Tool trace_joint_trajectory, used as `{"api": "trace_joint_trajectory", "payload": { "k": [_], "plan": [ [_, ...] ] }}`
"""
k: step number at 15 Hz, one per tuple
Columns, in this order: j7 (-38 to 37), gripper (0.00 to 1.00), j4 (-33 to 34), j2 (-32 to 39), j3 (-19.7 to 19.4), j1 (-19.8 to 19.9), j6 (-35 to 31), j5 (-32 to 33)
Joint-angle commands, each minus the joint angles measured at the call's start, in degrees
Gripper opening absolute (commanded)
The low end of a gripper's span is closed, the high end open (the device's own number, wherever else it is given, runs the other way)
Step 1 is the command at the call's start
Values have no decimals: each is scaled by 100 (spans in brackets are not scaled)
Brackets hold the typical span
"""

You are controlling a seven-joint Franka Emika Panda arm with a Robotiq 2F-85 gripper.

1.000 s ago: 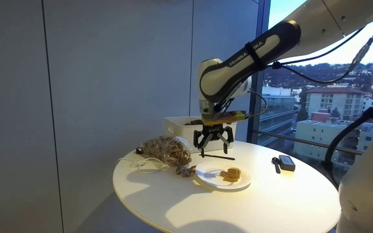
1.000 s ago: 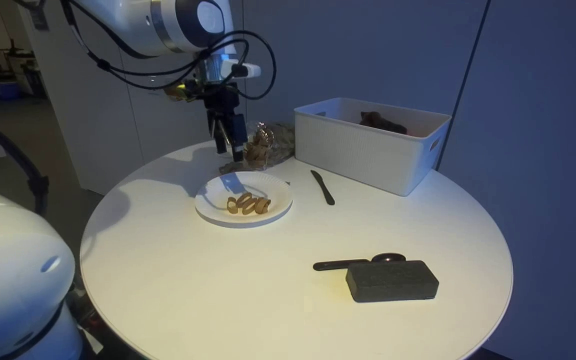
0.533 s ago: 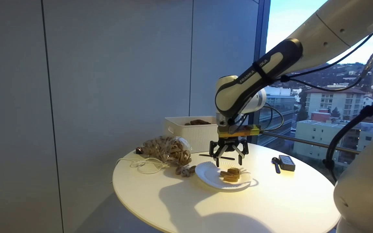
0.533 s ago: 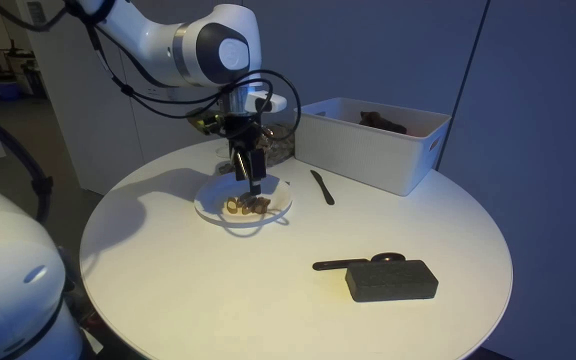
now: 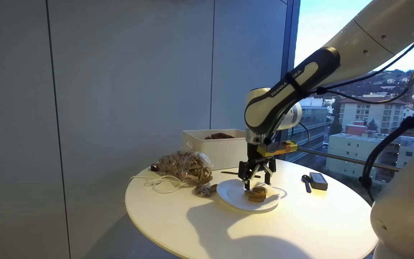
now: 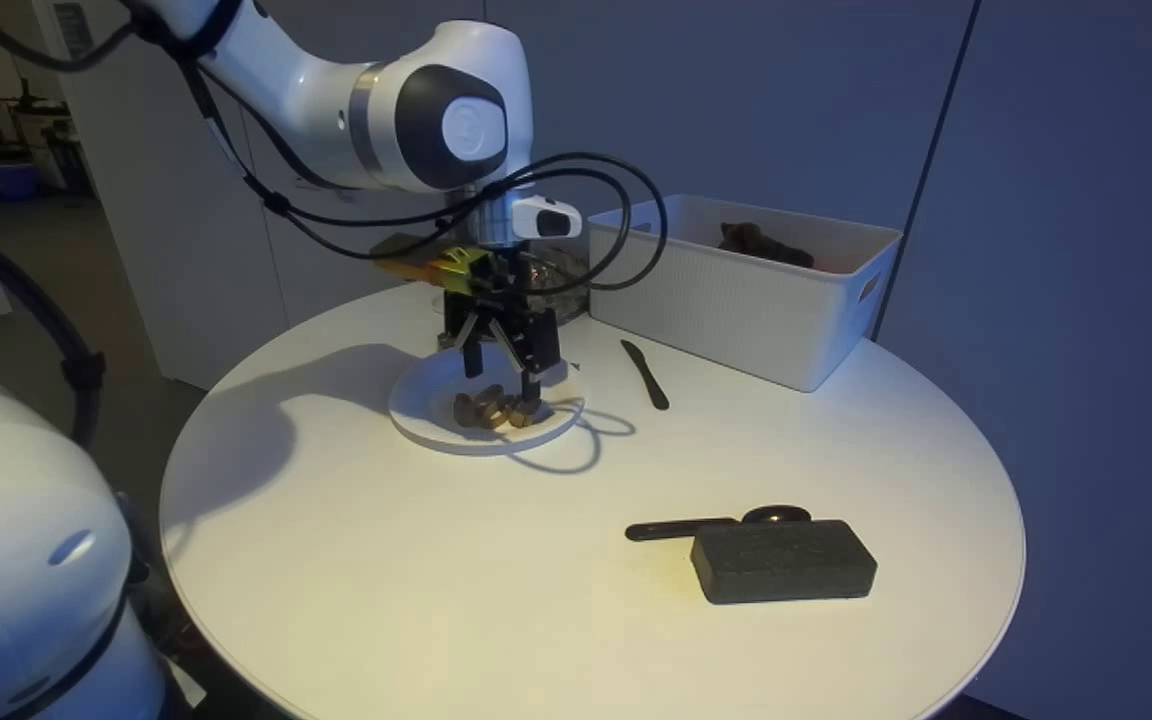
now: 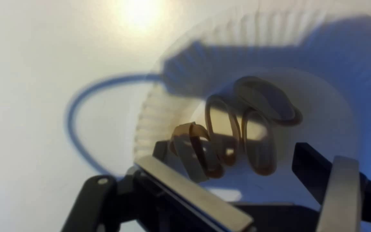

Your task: Put the rubber bands back into the plastic bag

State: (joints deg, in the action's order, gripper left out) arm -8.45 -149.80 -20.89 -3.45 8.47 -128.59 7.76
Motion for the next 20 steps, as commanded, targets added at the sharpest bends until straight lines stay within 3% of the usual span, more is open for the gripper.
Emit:
{"api": "trace_joint_trajectory", "payload": {
  "k": [1, 5, 10, 11, 12, 20],
  "plan": [
    [1168, 100, -99, -34, -213, -161, -22, -4],
    [2064, 100, -128, 182, -233, -255, -90, 135],
    [2374, 100, -108, 447, -206, -287, -168, 431],
    [2429, 84, -100, 470, -220, -298, -192, 420],
    [2520, 74, -89, 465, -234, -317, -187, 378],
    [2408, 20, -30, 433, -178, -335, -359, 363]
  ]
}}
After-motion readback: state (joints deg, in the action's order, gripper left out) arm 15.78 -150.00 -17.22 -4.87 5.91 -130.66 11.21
